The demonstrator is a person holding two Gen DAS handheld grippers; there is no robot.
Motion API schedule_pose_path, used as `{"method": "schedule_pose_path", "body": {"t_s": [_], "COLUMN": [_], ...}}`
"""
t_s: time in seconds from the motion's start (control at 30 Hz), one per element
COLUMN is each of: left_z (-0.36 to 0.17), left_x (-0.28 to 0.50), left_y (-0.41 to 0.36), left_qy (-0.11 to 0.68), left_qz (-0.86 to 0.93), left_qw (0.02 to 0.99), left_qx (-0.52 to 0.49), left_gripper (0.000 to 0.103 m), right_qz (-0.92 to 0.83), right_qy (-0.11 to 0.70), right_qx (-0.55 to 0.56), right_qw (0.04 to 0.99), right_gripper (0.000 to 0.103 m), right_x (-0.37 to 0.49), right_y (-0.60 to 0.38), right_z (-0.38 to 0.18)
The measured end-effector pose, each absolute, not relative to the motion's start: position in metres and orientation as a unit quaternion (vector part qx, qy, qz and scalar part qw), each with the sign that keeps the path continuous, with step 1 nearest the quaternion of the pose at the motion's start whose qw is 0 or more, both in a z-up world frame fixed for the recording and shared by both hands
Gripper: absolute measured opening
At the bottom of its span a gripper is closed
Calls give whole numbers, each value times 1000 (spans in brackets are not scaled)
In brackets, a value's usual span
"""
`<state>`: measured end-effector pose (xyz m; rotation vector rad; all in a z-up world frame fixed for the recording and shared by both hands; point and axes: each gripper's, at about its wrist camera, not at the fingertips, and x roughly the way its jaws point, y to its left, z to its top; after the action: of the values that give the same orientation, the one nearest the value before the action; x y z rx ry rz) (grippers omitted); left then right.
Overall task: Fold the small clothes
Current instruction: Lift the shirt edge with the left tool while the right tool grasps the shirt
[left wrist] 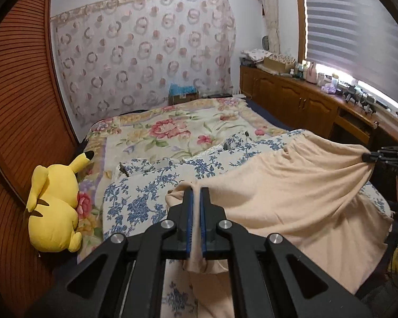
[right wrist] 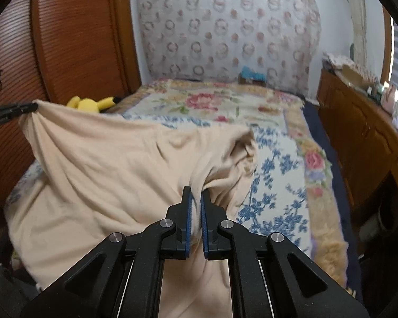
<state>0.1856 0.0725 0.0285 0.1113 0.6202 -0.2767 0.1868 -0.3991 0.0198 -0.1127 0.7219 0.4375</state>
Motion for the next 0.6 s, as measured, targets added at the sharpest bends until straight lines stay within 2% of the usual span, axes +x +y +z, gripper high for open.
{"method": "schedule_pose_path", "body": {"t_s": [0.17,0.3,0.6], "left_z": [35,20,-58], "left_x": [145,107,57], "left_y": [86,91,105], "left_qy": [295,300,377], "left_qz": [-157,-162,-134], "left_qw": [942,940,916], "left_qx": [29,26,8], "left_gripper": [1,1,1], "right_qz": [227,232,227], "right_qy": [331,339,400], "right_qx": [-73,-92,-78], "right_qw": [913,907,885], "right_gripper": [3,3,3], "right_x": [145,114,65], "right_y": [-409,-419,-448], "right_z": [53,62,19]}}
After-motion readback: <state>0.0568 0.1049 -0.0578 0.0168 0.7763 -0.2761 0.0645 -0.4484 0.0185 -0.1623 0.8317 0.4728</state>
